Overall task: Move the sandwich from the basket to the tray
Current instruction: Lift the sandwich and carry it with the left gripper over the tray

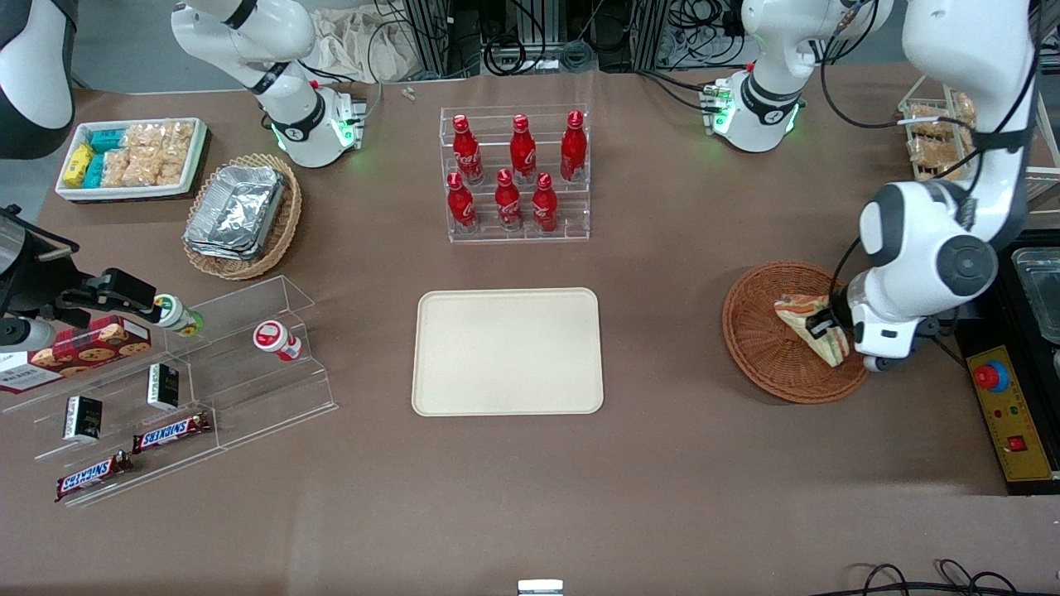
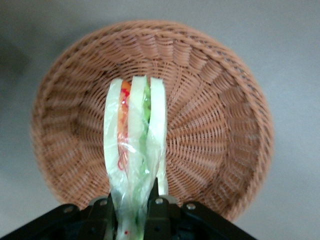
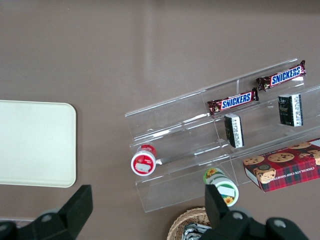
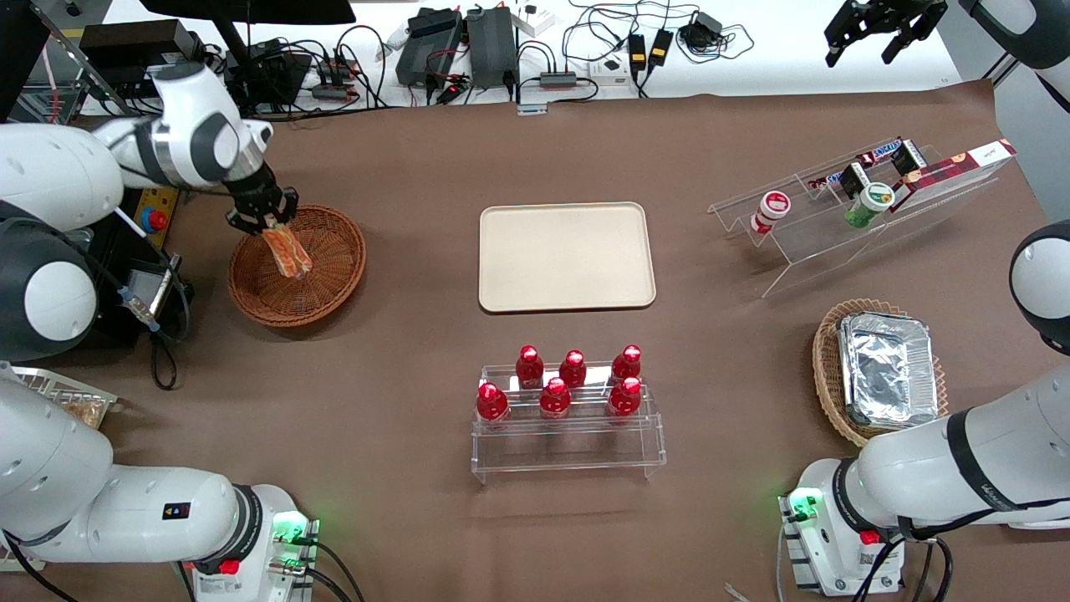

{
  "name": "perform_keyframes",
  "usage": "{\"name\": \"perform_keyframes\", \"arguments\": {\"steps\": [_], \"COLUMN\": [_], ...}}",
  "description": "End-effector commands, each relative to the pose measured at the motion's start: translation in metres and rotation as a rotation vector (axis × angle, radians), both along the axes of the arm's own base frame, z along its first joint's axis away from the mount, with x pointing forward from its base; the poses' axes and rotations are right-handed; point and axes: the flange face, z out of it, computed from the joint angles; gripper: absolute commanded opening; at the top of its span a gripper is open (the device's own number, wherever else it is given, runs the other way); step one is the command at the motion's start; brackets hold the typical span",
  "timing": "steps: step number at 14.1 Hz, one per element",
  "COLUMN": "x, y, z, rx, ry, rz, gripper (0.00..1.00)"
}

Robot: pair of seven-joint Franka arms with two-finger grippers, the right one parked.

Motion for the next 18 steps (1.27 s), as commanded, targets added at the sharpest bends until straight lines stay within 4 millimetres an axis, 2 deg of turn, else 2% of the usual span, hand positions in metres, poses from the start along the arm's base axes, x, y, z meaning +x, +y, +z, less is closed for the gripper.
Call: {"name": "perform_keyframes", "arguments": {"steps": [1,3,4,7,8,9,11,13,14,15,18], "x": [0.021,0.029,0.031,0.033,0.034,0.035,0.039,0.036,0.033,0.028,0.017], "y": [-0.011,-0.016,-0.020,-0.034,-0.049,-0.069,-0.096,-0.145,-0.169,-0.198,-0.276], "z": [0.080,0.126,0.139,0.161,0.163,0.166,0.168,0.169,0.163,0.150,0.120], "rx": [-0.009,-0.039,-0.058,-0.086,-0.090,-0.088,-0.102,-0.116,-0.116,-0.104,-0.013], "ry": [0.020,0.035,0.029,0.012,0.013,0.005,-0.003,-0.009,-0.003,0.015,-0.006], "rz": [-0.005,-0.009,-0.010,-0.112,-0.140,-0.169,-0.215,-0.296,-0.322,-0.360,-0.485], "gripper": [0.00,0.00,0.00,0.02,0.04,0.04,0.04,0.04,0.08,0.16,0.17]}}
